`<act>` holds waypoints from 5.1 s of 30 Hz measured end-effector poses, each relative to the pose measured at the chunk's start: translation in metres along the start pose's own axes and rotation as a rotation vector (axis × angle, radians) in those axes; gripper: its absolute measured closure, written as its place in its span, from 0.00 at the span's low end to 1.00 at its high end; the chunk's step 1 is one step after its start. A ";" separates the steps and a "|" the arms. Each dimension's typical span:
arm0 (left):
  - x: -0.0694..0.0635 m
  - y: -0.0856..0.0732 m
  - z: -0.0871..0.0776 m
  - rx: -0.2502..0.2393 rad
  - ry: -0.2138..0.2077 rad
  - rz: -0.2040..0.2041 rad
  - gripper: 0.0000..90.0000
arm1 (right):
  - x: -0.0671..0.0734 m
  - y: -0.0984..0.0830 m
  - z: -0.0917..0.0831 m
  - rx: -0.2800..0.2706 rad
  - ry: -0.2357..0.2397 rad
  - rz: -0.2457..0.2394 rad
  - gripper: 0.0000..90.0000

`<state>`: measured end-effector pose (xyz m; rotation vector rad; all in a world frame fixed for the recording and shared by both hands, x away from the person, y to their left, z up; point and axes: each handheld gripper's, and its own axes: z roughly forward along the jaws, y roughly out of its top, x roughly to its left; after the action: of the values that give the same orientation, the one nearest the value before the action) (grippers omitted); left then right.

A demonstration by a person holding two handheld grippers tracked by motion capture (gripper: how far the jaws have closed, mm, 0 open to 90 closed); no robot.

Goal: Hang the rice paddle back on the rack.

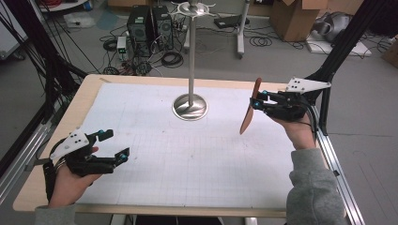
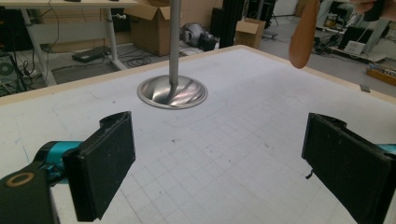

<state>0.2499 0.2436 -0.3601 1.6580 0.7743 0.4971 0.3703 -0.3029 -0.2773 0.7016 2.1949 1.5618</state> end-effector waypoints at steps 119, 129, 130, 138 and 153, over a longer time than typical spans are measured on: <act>0.015 -0.008 -0.023 -0.032 0.028 -0.037 0.11 | -0.032 0.157 0.105 -0.015 -0.011 -0.025 0.72; 0.015 -0.008 -0.026 -0.032 0.031 -0.035 0.11 | -0.034 0.157 0.110 -0.013 -0.021 -0.016 0.72; 0.015 -0.008 -0.026 -0.030 0.031 -0.035 0.11 | -0.034 0.157 0.111 -0.015 -0.020 -0.015 0.72; 0.016 -0.009 -0.026 -0.031 0.036 -0.040 0.11 | -0.034 0.157 0.117 -0.023 -0.010 -0.006 0.72; 0.015 -0.009 -0.031 -0.033 0.047 -0.038 0.11 | -0.031 0.159 0.124 -0.021 -0.011 -0.008 0.72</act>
<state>0.2370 0.2769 -0.3627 1.6030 0.8261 0.5214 0.4938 -0.1829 -0.1672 0.6923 2.1672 1.5707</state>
